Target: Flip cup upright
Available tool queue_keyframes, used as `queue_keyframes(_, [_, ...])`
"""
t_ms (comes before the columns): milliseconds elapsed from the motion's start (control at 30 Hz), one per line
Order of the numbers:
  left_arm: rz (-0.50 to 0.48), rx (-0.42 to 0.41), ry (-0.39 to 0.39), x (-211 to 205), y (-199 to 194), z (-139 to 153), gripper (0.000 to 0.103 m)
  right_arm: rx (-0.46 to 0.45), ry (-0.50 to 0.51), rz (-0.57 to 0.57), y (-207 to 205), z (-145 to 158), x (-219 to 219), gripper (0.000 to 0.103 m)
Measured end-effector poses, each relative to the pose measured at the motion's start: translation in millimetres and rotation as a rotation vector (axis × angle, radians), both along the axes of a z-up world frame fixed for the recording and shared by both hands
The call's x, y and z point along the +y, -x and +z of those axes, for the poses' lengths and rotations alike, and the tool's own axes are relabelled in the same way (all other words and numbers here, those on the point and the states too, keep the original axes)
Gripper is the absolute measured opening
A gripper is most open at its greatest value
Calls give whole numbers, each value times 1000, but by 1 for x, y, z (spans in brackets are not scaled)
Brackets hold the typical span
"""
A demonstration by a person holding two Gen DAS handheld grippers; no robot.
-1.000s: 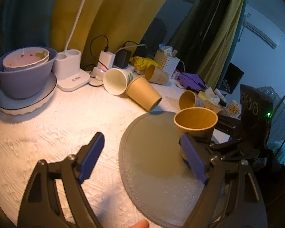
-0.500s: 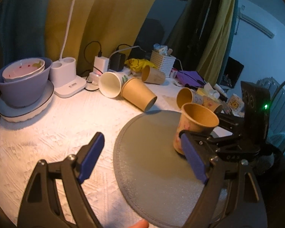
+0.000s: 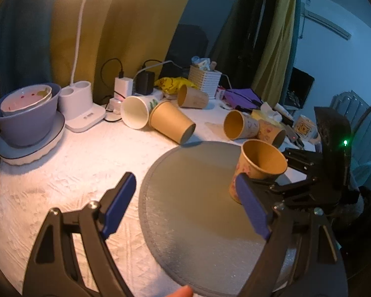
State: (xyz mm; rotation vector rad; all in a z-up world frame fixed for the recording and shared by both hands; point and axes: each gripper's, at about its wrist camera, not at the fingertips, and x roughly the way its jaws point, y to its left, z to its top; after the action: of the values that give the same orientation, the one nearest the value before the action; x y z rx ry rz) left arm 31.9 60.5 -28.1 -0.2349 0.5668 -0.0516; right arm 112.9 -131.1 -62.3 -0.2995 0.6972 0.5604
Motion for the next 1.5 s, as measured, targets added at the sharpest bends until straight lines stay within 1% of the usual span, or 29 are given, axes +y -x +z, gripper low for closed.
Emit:
queue_keyframes(67, [-5,2,-21,-5,0,-1,84,0,5,-10,1,-1,-2,69])
queue_keyframes(167, [-9,-2,-53,-11,1,-2,84,4,5,-22,2,0,-5,76])
queue_keyframes(300, [-23,-6,-80,-19,2,-2,84,5,-4,-35,8,2,-10,76])
queue_keyframes(567, [-65,-2,-96,-35,5,-5,84,6,-24,-63,28,6,-22,76])
queue_keyframes(800, [-78,-32,-116,-46,12,2,84,-17,-34,-102,48,10,-36,76])
queue_keyframes(900, [-86,-47,-123,-50,15,4,84,-42,-39,-124,59,16,-40,76])
queue_keyframes(1233, [-86,-134,-187,-66,30,16,84,-138,-58,-162,87,39,-48,76])
queue_keyframes(1500, [-37,-234,-186,-63,47,31,84,-199,-75,-170,102,57,-53,76])
